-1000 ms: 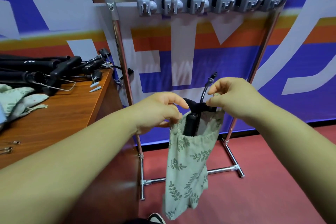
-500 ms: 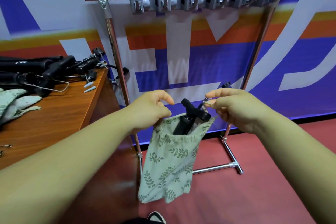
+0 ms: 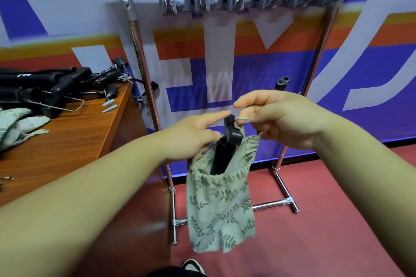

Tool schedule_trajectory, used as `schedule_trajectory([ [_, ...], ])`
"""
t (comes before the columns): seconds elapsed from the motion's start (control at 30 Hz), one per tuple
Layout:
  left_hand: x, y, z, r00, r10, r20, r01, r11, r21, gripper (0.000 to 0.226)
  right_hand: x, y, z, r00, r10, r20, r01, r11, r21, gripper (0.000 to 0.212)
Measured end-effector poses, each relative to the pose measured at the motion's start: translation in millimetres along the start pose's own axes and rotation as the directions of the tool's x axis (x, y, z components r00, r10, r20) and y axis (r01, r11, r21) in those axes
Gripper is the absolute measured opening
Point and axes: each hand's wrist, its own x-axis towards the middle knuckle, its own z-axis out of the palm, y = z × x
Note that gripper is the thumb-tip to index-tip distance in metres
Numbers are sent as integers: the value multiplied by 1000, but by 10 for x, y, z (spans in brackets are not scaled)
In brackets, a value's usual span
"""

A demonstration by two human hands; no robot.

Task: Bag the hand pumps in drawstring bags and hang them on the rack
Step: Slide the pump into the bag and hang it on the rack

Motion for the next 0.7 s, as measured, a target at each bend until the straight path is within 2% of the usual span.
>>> schedule_trajectory([
  [0.13,-9,-12,28,998,-36,56,45,986,-160,54,20,14,-5,996,70,-52,-72,997,-29,31],
  [0.23,-57,21,64,994,-41,106,64,972,-228,53,16,14,-13,995,53,-89,-67,985,-159,32],
  [0.33,-65,24,114,995,-11,97,35,968,-250,45,-14,-45,14,995,-69,-72,38,929,-369,27],
  [0.47,-53,52,130,996,60,66,-37,953,-301,38,-48,-181,60,968,-247,-54,162,769,-619,22],
  [0.6,-57,86,132,992,119,31,-98,919,-383,28,-79,-266,104,893,-439,-103,241,657,-714,22],
  [0.7,-52,99,135,988,152,38,-124,906,-406,18,-123,-318,136,879,-466,-103,262,651,-712,23],
])
